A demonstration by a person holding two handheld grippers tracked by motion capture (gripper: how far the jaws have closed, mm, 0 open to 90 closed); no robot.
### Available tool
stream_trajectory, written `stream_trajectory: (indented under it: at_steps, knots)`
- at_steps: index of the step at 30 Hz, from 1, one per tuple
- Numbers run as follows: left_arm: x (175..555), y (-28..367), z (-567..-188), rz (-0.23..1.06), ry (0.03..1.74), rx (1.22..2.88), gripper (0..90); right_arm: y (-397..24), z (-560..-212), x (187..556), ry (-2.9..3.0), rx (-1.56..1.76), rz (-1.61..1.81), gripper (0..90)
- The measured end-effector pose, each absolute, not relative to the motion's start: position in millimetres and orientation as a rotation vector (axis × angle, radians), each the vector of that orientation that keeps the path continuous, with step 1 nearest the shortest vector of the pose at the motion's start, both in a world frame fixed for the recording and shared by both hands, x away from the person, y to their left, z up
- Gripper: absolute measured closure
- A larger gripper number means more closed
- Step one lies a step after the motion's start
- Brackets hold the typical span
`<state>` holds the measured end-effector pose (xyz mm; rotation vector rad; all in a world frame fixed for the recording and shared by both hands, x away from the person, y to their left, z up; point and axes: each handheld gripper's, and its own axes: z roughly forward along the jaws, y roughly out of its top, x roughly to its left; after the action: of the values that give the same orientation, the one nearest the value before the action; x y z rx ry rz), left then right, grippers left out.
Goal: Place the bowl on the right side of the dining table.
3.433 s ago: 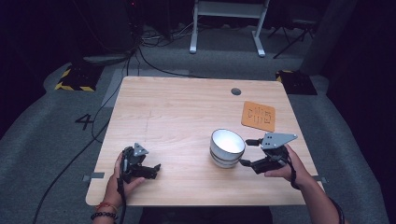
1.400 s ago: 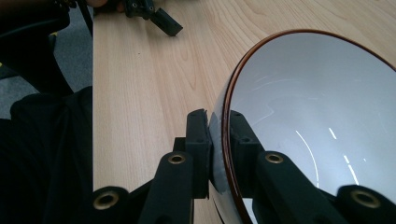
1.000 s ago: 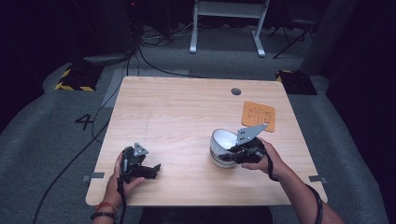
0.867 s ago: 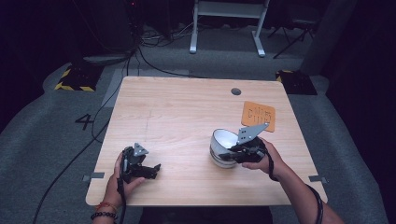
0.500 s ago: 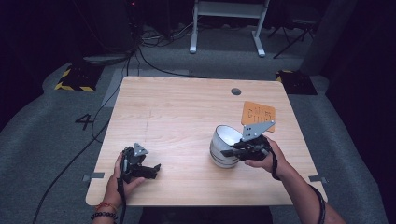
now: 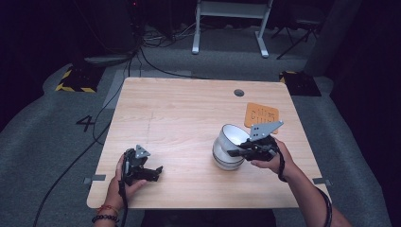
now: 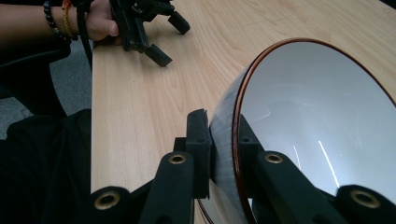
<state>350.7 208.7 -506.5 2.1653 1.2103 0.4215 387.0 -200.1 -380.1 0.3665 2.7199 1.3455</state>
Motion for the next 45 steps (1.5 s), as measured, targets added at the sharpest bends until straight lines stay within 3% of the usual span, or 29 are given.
stream_trajectory:
  at_steps: [45]
  knots:
    - [351,209,-506,0.421,1.210,2.166,0.3,-262,-358,407,2.526,0.549,1.245,81.8]
